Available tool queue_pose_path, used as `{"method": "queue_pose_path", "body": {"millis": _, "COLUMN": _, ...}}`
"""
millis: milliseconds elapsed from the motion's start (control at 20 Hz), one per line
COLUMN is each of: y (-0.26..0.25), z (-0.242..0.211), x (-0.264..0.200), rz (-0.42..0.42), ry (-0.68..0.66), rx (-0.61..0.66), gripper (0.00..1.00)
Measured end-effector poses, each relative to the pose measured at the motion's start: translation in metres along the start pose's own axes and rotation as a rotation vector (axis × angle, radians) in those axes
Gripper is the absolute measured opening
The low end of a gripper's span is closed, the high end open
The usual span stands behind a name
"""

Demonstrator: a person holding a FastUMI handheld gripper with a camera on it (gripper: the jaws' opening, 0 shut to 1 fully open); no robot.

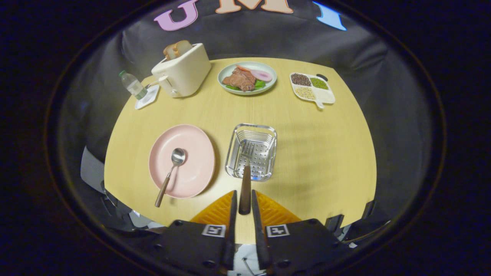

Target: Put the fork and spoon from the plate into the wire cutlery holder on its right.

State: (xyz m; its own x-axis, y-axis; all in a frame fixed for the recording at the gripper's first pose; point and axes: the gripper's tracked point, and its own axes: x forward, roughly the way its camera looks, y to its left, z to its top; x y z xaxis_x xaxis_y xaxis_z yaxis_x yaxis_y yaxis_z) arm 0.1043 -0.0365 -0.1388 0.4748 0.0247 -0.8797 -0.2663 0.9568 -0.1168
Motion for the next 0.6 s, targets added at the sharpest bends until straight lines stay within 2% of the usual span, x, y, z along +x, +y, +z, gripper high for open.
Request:
{"method": "queue_pose_path", "body": {"millis": 200, "y": 0.004, "z": 0.004, "x": -0.004, "rz": -0.007, "ry": -0.071, "rx": 0.000, "gripper": 0.80}}
{"method": "queue_pose_path", "body": {"millis": 300, "y": 0.007, "z": 0.017, "x": -0.008, "rz": -0.011, "ry": -0.161, "rx": 0.030, "gripper": 1.00}}
{"method": "queue_pose_path", "body": {"millis": 600, "y": 0.009, "z": 0.047, "x": -0.024, "rz": -0.091, "ry": -0.444, "rx": 0.100, "gripper": 1.00}}
